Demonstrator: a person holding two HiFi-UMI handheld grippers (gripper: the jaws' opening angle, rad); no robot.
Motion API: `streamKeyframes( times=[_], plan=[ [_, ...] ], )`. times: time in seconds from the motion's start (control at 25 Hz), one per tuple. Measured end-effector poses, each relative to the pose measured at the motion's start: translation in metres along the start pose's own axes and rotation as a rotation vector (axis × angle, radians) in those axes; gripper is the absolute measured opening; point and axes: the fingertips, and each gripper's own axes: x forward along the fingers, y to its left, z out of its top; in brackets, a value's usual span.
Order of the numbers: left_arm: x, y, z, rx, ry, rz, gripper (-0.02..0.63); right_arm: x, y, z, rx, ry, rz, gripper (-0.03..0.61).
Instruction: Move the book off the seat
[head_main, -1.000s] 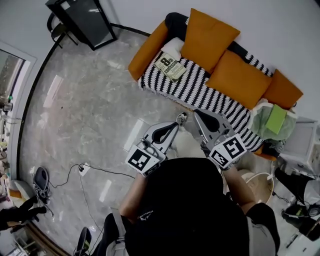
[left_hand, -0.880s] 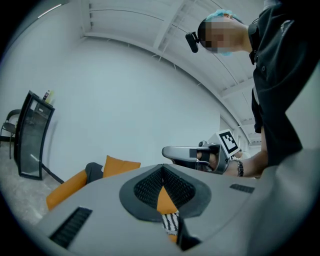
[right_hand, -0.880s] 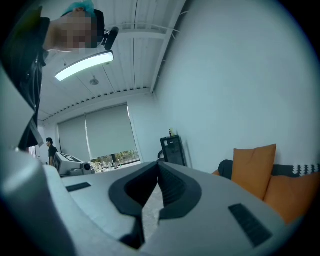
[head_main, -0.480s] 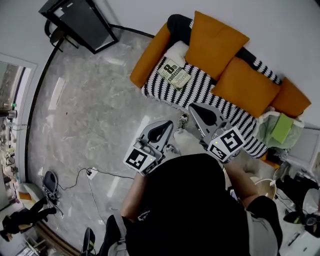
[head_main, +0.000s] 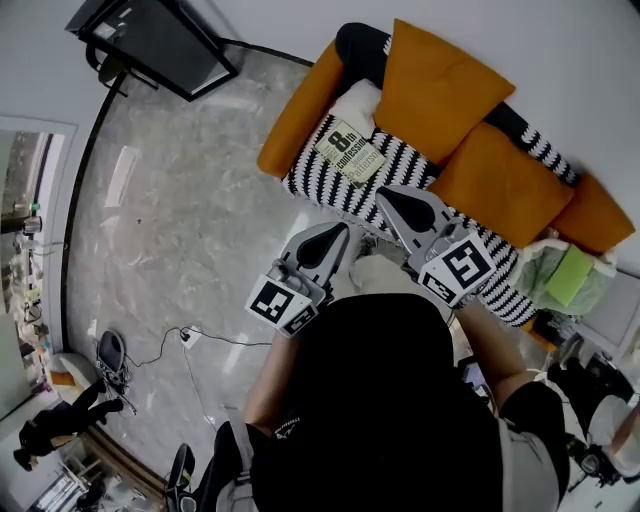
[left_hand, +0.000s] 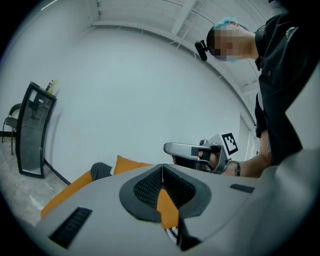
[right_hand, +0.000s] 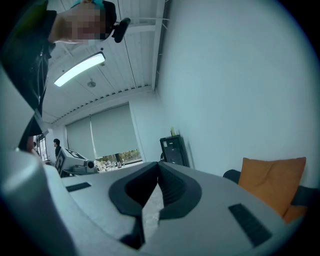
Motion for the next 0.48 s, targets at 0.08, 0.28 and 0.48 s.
streamKeyframes(
  times=[0.08,0.28,0.48],
  plan=[
    [0.016,0.005,0.002,-0.006,0.006,-0.011,0.011,0.005,-0.013,0.002,-0.009,0.007,0.012,0.015],
    [0.047,0.031,-0.007,-0.038,0.044,-0.036,0.011,0.020,-0.042,-0.004,-0.033,0.038,0.020,0.015],
    [0.078,0.064,-0.032,-0.114,0.085,-0.068,0.011,0.033,-0.064,-0.028,-0.041,0.106,0.019,0.015]
  ],
)
